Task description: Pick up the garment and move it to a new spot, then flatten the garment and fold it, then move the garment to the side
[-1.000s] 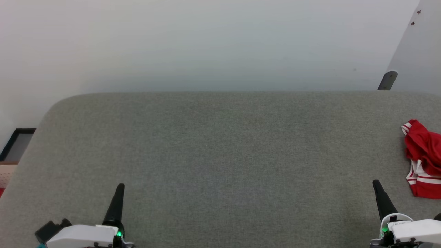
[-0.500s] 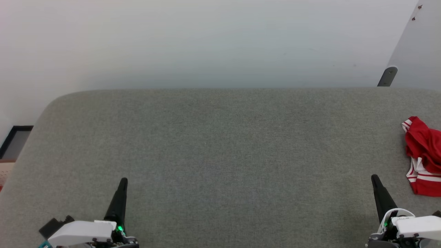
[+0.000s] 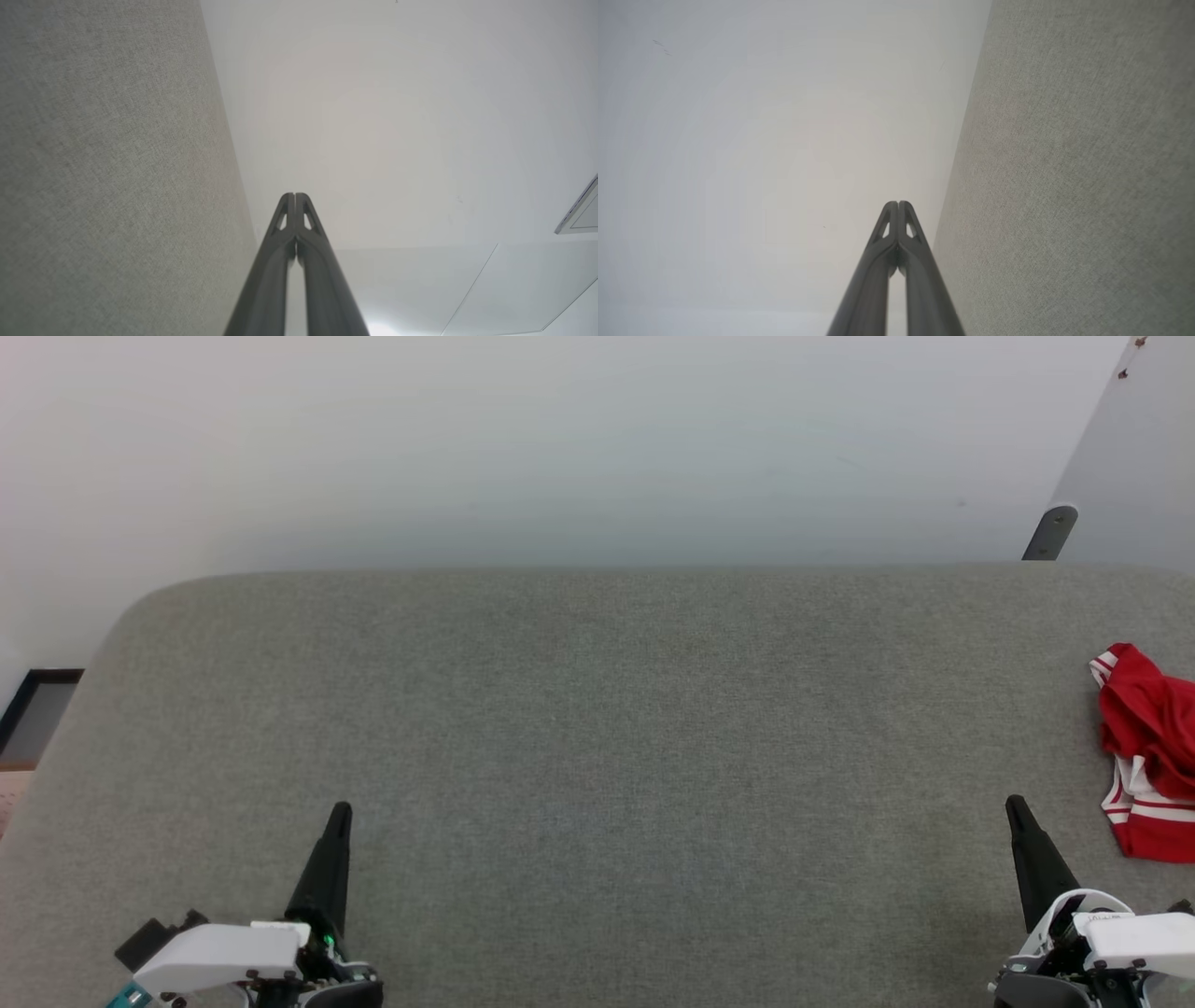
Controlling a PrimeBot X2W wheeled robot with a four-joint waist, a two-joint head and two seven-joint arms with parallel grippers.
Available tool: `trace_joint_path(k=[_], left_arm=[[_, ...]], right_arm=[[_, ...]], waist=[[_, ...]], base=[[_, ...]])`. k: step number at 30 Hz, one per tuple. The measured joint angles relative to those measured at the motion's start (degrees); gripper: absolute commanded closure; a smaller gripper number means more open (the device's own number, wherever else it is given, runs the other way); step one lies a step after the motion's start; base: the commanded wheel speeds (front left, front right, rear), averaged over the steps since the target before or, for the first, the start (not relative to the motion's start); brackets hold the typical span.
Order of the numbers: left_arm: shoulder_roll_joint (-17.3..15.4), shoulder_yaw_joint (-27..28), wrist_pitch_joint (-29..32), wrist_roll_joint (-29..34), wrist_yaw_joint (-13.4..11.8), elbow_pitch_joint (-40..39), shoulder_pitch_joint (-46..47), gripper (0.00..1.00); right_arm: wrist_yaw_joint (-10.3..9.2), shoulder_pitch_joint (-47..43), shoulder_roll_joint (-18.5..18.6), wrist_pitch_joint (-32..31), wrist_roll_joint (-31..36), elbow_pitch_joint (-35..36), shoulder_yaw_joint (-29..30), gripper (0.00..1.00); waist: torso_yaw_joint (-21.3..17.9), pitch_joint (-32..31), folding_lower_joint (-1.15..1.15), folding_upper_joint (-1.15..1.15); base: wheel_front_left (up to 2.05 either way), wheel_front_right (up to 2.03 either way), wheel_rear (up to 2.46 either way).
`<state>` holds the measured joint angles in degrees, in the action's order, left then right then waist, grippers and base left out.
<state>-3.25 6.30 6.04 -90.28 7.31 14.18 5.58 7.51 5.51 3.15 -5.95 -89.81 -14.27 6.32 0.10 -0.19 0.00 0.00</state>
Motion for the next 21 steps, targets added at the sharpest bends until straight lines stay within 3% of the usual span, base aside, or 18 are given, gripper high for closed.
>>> trace_joint_path(k=[21], left_arm=[[0.5,0.2,0.5,-2.0,0.0,-0.1,0.4,1.00]], right_arm=[[-0.01,0.7,-0.2,-0.6,-2.5,0.2,0.3,1.00]], waist=[[-0.1,0.4,0.00,0.00]], base=[[0.00,0.00,0.00]])
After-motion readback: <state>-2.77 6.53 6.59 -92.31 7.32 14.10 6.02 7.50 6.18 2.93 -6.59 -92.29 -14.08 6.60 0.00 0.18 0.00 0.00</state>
